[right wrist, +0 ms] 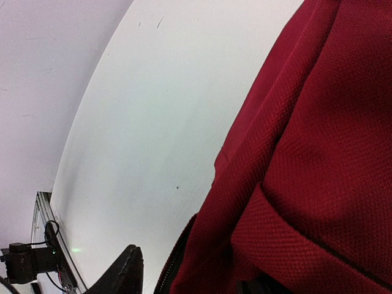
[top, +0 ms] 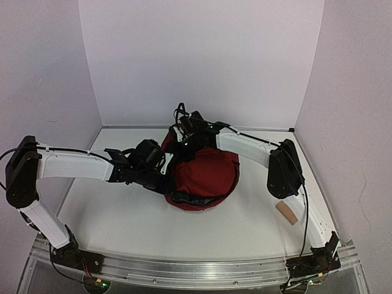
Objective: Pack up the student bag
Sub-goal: Zip the student bag at the center of the board.
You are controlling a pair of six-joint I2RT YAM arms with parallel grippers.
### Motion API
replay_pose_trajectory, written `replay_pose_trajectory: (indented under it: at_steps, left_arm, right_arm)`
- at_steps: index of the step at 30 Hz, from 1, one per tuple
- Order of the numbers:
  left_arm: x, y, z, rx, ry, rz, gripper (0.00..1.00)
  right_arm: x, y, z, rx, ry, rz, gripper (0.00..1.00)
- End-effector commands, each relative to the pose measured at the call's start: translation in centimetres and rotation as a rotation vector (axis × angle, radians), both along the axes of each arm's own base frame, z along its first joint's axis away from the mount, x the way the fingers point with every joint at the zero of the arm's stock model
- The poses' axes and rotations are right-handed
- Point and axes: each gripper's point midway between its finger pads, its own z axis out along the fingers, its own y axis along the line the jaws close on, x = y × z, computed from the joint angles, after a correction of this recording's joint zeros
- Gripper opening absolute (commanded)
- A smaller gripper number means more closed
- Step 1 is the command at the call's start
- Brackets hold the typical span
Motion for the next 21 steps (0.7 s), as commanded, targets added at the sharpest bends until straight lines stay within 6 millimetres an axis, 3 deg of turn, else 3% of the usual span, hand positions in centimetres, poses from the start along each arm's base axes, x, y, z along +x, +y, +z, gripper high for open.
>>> replay_pose_trajectory:
  at_steps: [1, 6, 11, 14, 17, 21]
  left_arm:
    - [-3.6, -6.3, 4.5, -0.143, -0.079, -0.200, 0.00]
    - [-4.3, -7.4, 5.0, -0.164, -0.100, -0.228, 0.02]
    - [-4.3, -5.9, 5.0, -0.125, -0.113, -0.206, 0.24]
    - [-4.3, -4.2, 6.4, -0.126, -0.150, -0.194, 0.44]
    - [-3.2, -1.5, 8.0, -0.127, -0.184, -0.123, 0.66]
    - [0.8, 3.5, 10.4, -0.199, -0.205, 0.090, 0.78]
  right_arm:
    - [4.1, -2.8, 0.5, -0.017, -0.089, -0.071, 0.53]
    - [3.1, -2.4, 2.2, 0.023, -0.103, 0.017, 0.53]
    - [0.4, -3.3, 5.8, 0.070, -0.128, 0.138, 0.54]
    - [-2.6, -4.1, 9.2, 0.121, -0.140, 0.226, 0.59]
    - [-5.2, -6.0, 11.2, 0.137, -0.135, 0.267, 0.61]
    - [-7.8, -9.3, 11.3, 0.108, -0.113, 0.259, 0.64]
